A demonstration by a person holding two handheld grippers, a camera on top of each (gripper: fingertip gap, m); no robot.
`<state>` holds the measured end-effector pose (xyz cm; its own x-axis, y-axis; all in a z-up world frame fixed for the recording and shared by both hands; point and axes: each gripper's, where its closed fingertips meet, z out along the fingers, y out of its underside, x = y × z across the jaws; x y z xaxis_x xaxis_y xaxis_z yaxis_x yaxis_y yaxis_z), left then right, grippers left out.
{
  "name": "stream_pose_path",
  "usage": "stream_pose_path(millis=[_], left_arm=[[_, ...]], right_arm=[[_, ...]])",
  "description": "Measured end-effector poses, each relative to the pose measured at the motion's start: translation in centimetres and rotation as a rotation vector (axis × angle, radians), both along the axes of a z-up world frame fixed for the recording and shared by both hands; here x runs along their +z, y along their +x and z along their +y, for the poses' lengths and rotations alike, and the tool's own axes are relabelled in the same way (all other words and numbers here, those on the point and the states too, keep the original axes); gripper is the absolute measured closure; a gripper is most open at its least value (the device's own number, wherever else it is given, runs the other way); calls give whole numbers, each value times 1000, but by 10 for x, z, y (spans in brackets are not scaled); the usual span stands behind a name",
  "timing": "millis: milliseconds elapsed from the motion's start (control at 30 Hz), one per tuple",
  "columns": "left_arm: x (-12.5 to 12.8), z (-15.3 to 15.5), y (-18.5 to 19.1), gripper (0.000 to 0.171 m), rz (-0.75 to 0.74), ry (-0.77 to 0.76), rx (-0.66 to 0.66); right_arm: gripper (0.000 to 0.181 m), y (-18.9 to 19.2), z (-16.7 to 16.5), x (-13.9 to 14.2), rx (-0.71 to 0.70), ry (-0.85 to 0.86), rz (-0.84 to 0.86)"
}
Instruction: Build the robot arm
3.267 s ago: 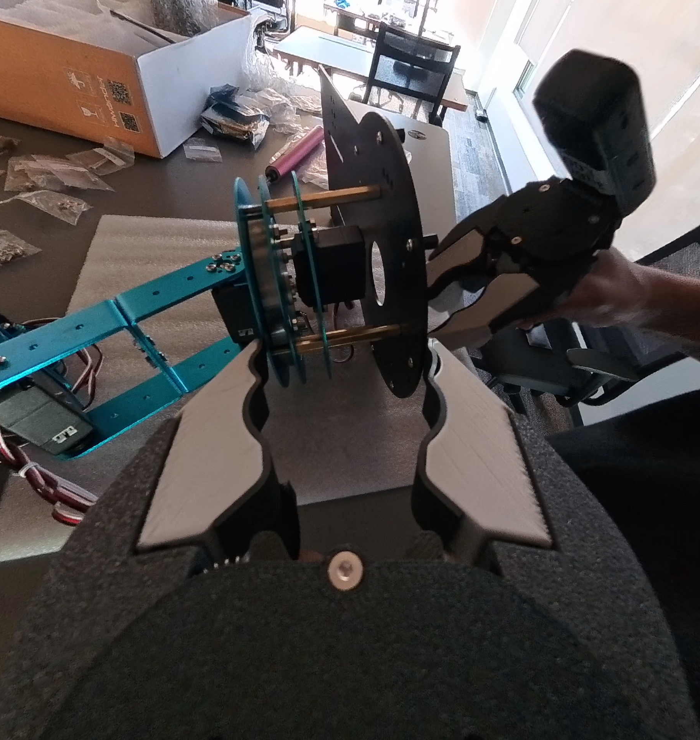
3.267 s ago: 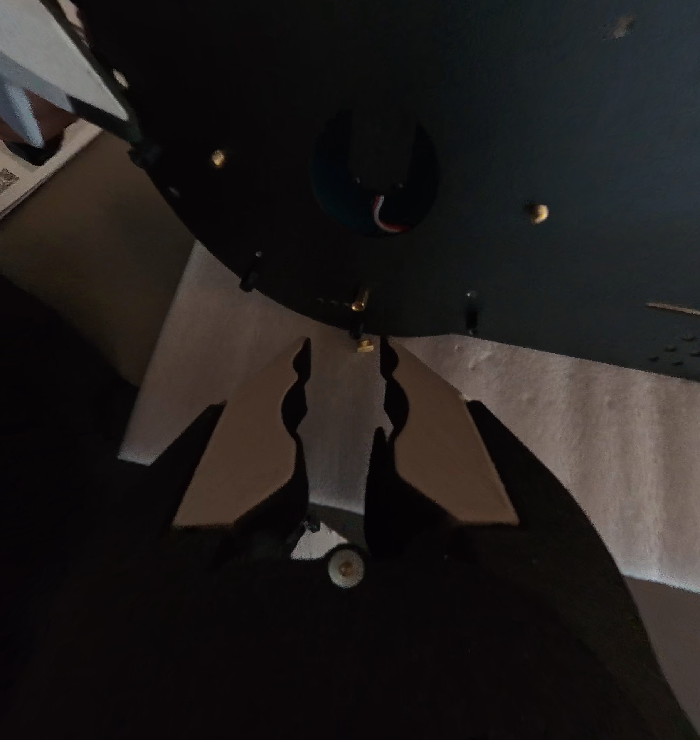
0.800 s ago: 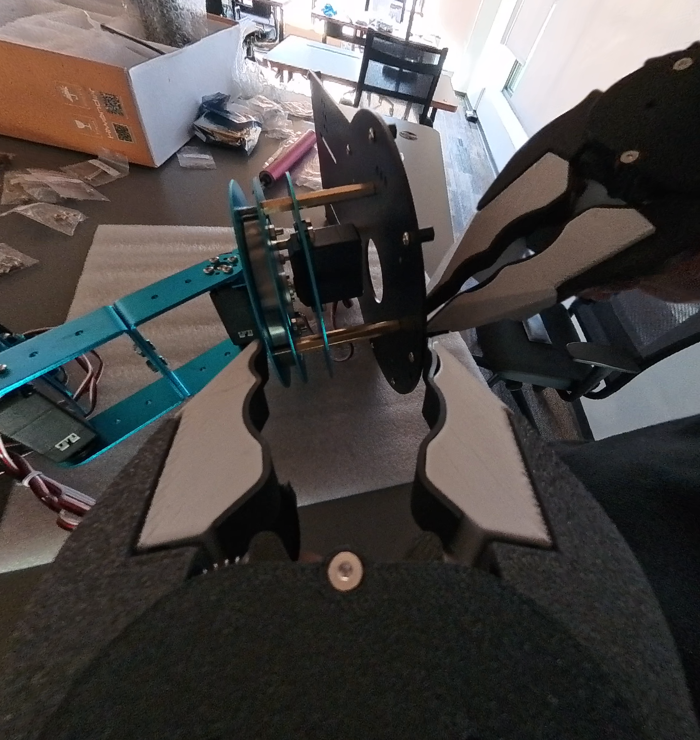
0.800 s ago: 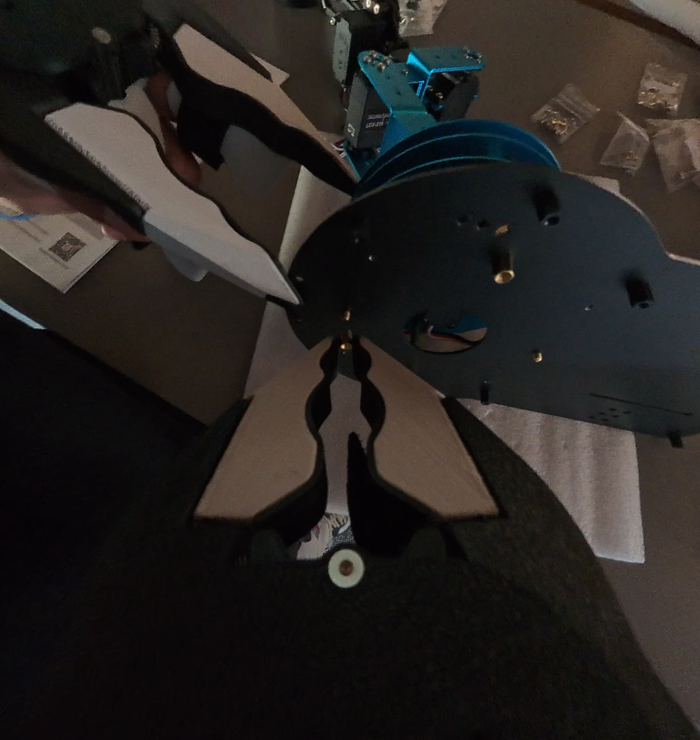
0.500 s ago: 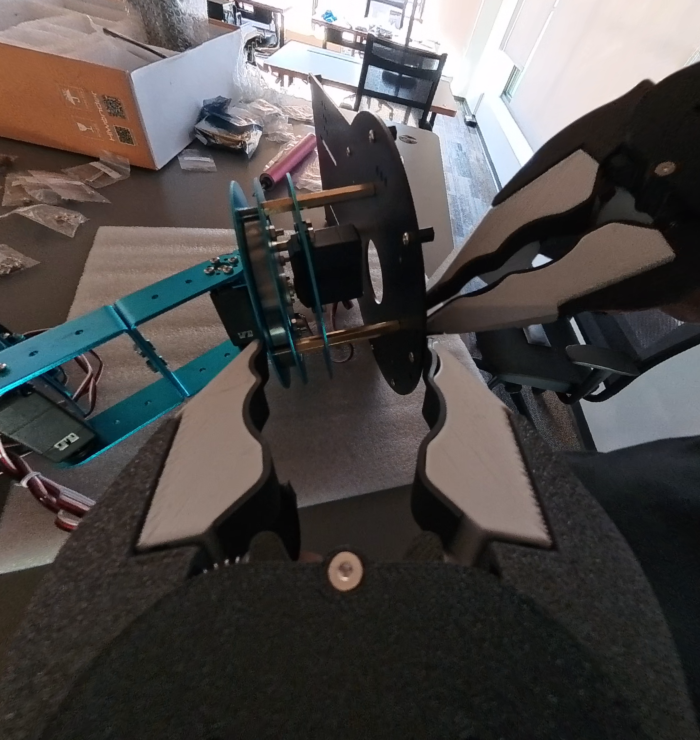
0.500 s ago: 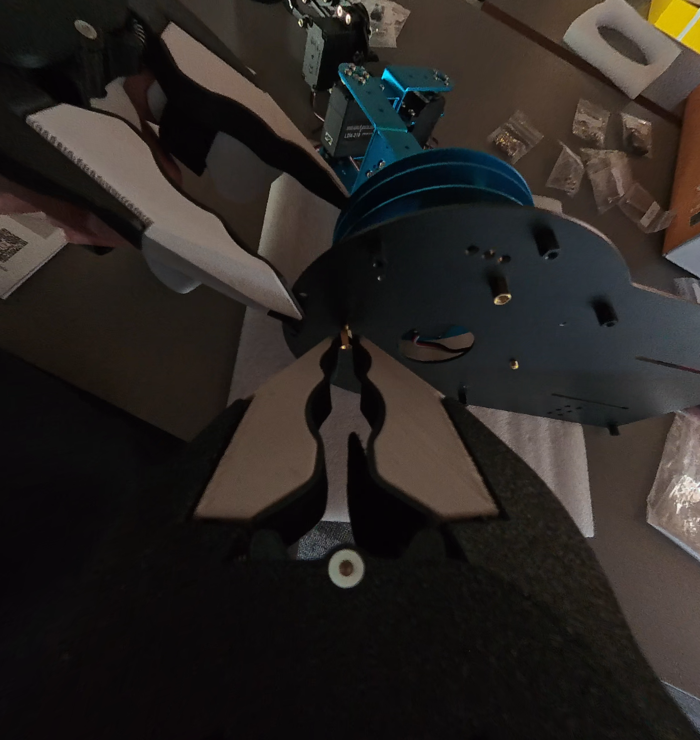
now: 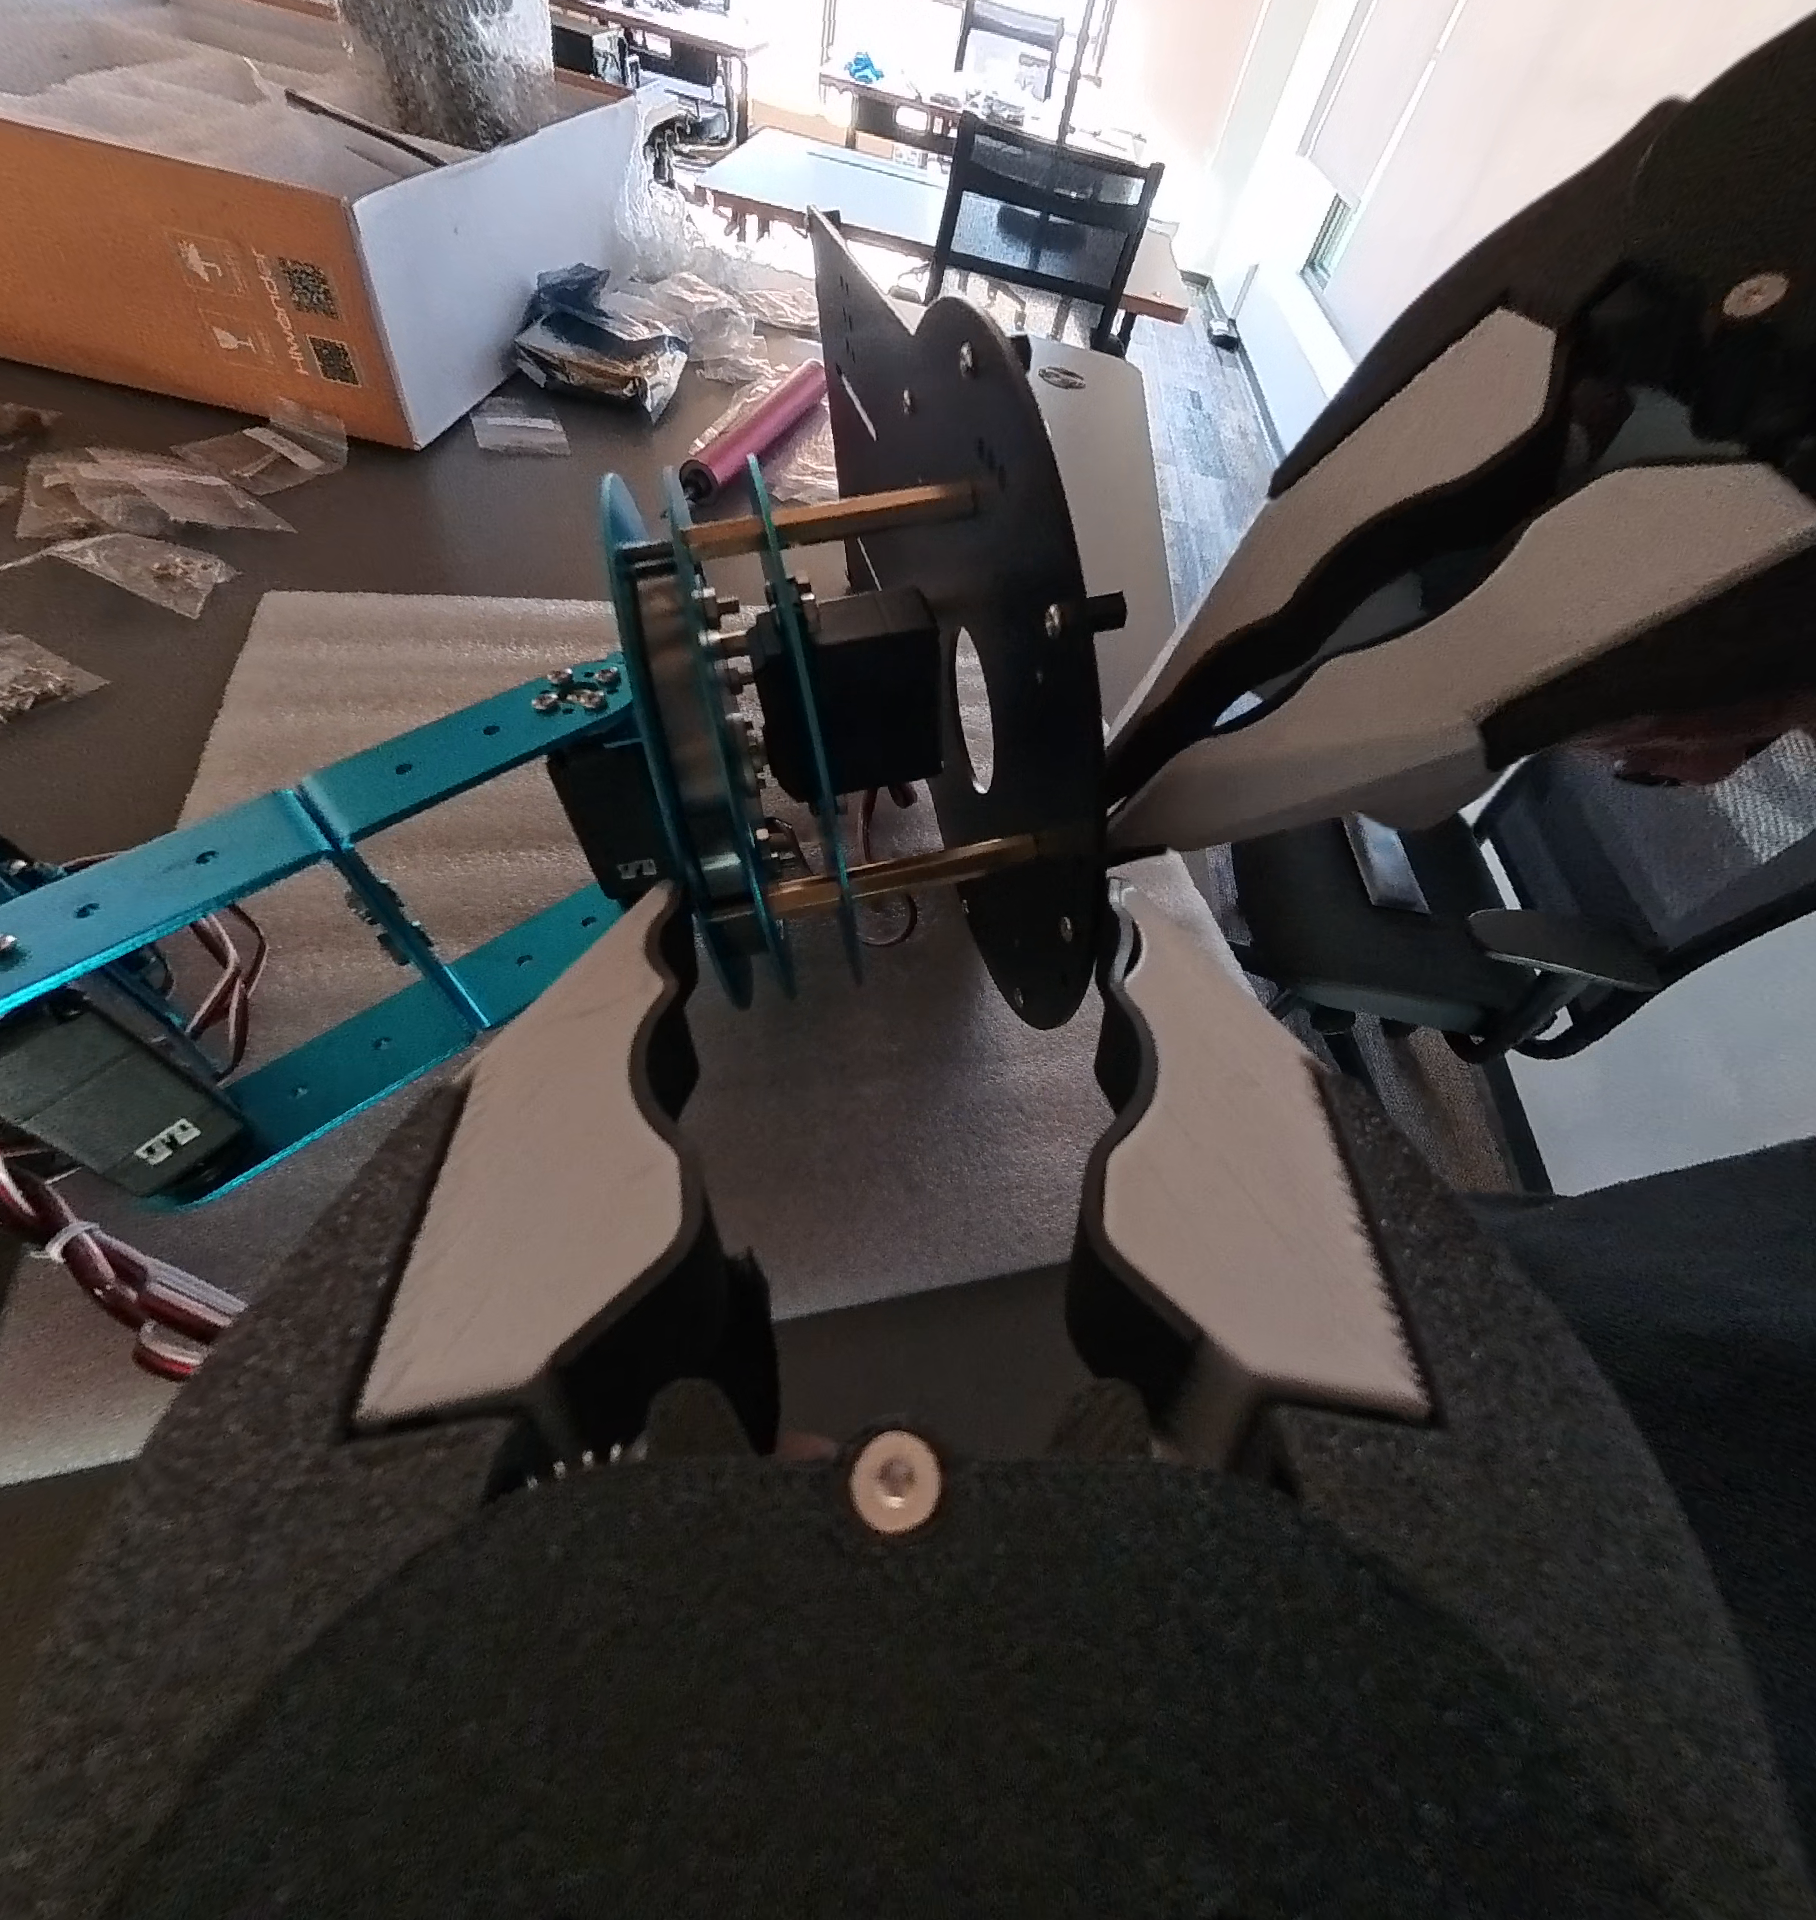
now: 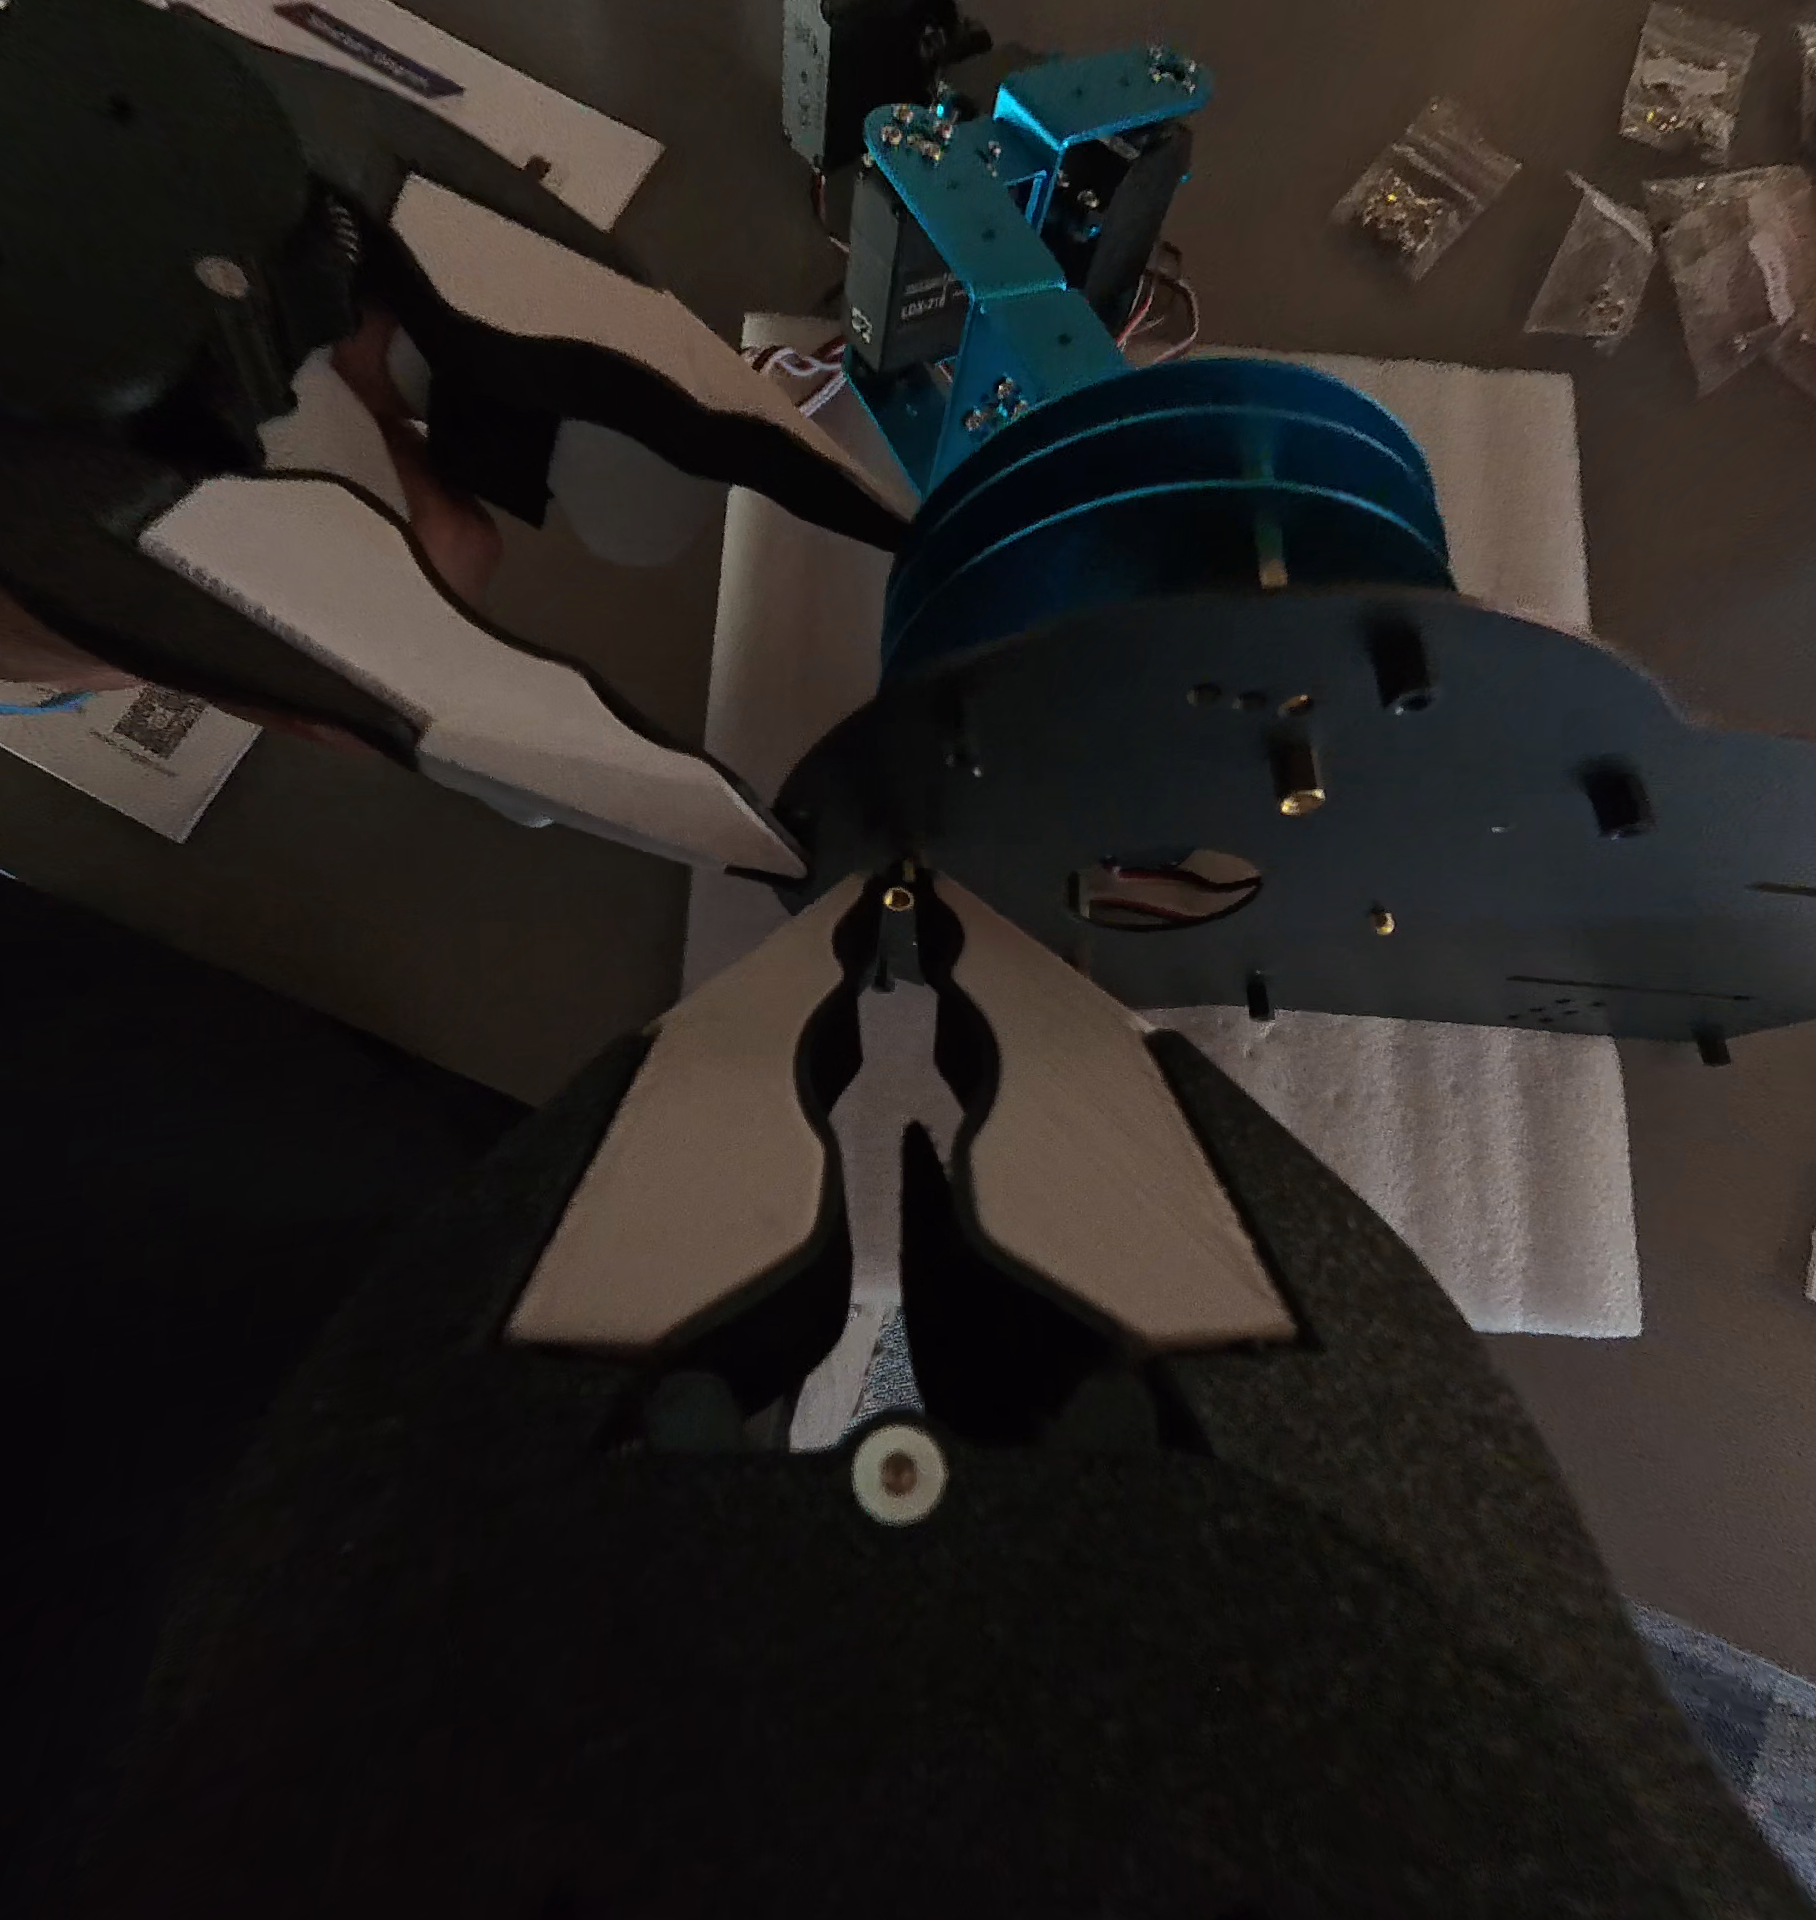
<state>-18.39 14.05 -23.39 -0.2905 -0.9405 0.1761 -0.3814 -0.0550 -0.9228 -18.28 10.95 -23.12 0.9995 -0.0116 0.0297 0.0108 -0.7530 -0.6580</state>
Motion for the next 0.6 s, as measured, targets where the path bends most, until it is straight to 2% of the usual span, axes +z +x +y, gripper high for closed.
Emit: stream_pose_path(millis=[600], left_arm=[[0, 0, 0, 95, -7, -5, -2]], right_arm=[[176, 5, -3, -7, 14, -27, -15]])
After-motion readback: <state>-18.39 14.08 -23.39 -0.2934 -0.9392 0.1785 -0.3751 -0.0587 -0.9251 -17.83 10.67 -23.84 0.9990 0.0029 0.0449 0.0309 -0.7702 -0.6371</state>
